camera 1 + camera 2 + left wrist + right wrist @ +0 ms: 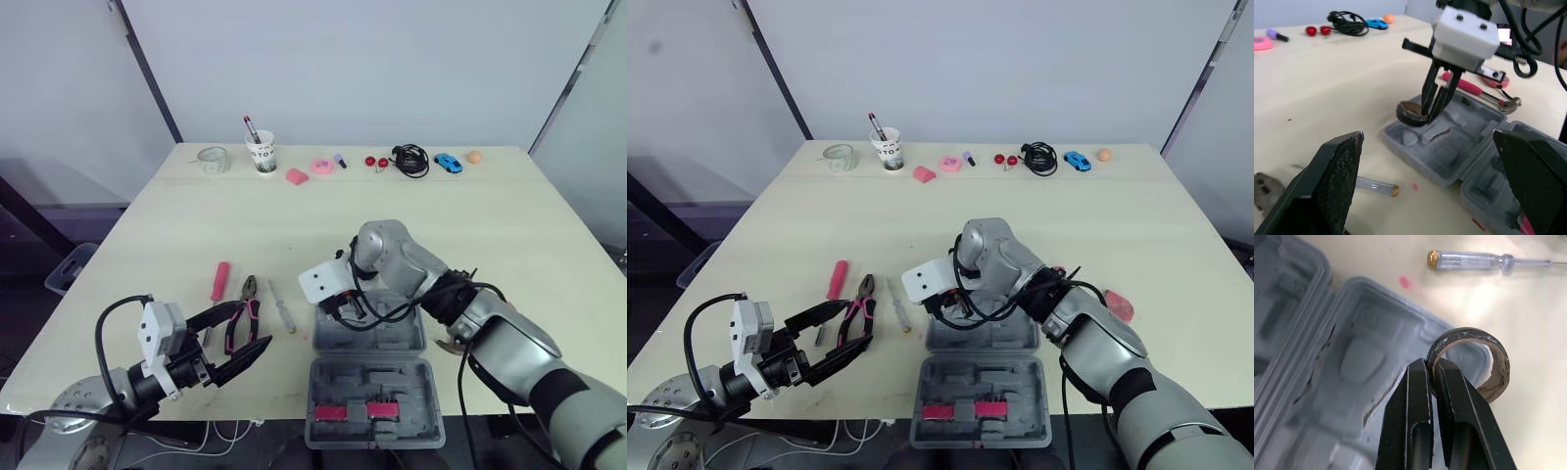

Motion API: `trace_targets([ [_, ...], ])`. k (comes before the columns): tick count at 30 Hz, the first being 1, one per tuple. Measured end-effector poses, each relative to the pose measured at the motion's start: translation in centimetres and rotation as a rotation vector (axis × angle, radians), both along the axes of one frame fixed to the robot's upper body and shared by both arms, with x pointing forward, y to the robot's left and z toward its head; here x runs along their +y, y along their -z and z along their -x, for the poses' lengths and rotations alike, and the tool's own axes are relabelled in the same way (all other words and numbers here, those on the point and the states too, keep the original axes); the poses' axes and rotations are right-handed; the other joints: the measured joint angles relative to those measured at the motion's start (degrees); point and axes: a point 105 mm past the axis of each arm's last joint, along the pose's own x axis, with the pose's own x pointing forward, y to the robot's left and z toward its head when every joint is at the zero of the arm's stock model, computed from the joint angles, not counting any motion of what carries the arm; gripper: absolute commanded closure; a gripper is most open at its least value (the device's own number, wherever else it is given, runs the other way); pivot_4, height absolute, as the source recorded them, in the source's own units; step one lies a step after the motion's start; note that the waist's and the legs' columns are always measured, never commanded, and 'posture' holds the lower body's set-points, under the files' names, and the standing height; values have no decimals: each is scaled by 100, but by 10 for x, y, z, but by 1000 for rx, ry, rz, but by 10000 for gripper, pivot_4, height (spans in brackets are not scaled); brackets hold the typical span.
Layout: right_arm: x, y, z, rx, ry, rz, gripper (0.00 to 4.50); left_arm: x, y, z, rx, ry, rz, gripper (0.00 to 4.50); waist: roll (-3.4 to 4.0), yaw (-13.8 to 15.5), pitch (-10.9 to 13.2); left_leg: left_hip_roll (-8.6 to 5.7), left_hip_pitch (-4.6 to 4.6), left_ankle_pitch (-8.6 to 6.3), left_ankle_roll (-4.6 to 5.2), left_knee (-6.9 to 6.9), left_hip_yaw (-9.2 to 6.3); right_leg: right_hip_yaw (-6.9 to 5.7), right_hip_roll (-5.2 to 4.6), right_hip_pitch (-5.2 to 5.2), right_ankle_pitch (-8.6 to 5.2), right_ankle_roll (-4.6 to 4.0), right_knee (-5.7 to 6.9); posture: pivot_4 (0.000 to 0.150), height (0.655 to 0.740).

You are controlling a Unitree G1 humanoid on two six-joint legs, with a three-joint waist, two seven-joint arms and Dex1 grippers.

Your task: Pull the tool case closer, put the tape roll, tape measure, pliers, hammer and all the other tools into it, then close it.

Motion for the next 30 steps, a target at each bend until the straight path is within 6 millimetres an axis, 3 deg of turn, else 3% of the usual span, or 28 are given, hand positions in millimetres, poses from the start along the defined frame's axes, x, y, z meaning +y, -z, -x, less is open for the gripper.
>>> trace_targets([
  [10,-1,18,-9,-15,-5,39,43287,1,0,-1,-12,-15,-9,0,-2,-76,-1,2,0,2,-3,-5,0,1,2,-2,1,-1,7,1500,7400],
  [26,6,24,-10,-21,-24,15,43287,2,3,0,0,-21,-16,0,-2,-159,0,3,0,2,-3,-8,-2,1,0,-3,1,-2,7,1500,7400],
  [30,8,23,-10,-28,-31,7,28458,2,3,0,0,-20,-16,0,-1,-159,1,3,-1,2,-3,-8,-2,0,0,-3,1,-2,7,1500,7400],
])
